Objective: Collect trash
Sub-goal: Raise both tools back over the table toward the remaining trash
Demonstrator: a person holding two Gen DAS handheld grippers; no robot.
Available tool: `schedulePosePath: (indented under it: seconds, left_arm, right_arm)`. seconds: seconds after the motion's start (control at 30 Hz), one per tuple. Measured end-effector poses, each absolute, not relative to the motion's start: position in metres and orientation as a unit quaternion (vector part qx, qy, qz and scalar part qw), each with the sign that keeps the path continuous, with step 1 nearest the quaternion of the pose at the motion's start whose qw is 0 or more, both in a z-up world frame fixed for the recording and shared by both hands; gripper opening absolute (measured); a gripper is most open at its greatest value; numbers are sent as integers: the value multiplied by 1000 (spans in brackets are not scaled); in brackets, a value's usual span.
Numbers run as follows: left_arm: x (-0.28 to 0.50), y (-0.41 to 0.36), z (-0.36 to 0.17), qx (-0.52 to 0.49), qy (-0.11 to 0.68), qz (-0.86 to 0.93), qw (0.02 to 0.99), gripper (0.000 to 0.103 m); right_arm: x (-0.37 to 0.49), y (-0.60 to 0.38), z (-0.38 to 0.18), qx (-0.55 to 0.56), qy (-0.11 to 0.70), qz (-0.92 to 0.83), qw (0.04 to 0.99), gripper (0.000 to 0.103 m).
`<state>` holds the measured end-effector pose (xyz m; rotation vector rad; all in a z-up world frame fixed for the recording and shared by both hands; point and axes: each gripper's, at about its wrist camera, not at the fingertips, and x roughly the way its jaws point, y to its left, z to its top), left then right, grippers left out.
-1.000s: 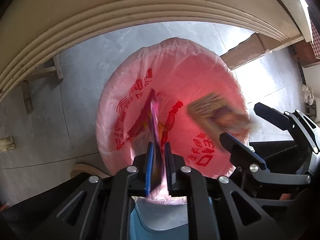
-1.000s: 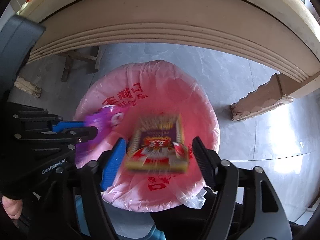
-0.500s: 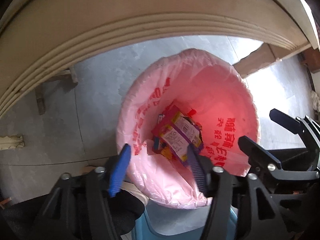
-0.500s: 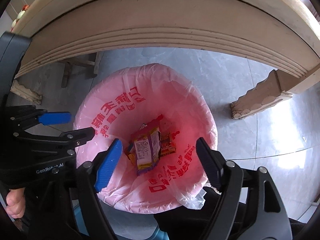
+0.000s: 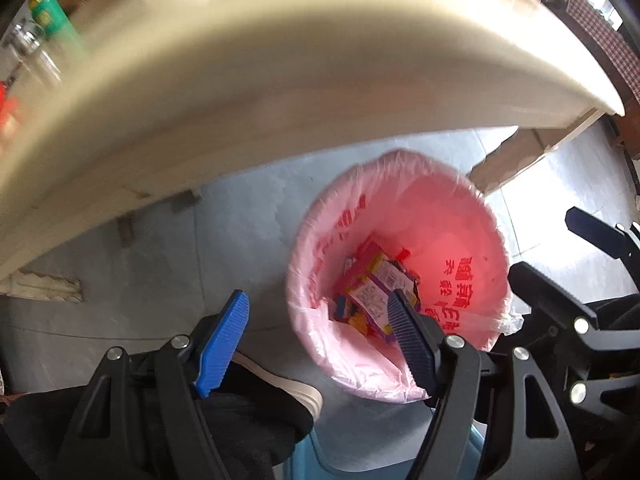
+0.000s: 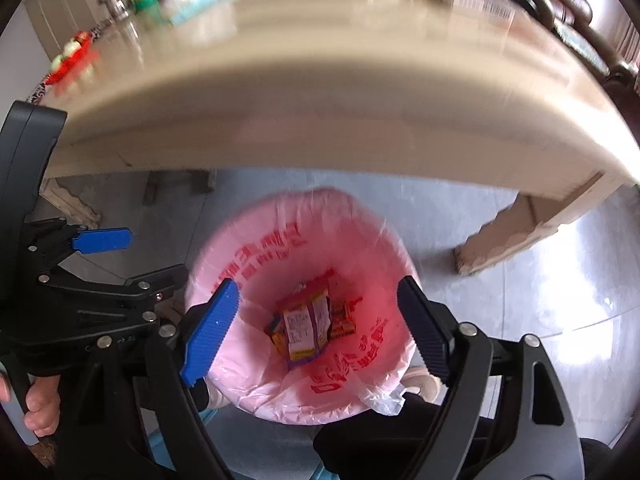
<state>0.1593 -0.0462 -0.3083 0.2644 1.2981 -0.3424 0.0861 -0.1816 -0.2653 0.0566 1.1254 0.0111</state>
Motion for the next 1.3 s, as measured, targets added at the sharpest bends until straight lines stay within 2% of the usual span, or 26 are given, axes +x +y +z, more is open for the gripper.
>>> schedulePosePath:
  seconds: [0.23,0.47,0.73,1.03,1.3]
  left_arm:
    - [151,-24,-243,102,550,-142,816,75]
    - [142,-3,-175,75,494,-123,857,85]
    - [141,21,-121,53,453,-109,883,90]
    - [162,34,-69,56,403,-90,909,91]
    - [190,29,-45,65,382,-93,917,92]
  right_arm:
    - [72,-170,-215,17,491,11,871,83]
    - [60,-164,-156,4,441,18,898,84]
    - [52,-170,-97,-4,390,19,921,89]
    - [59,-180,-61,-21,357,12,934,90]
    - [76,-193,-50,-23,345,5,938,90]
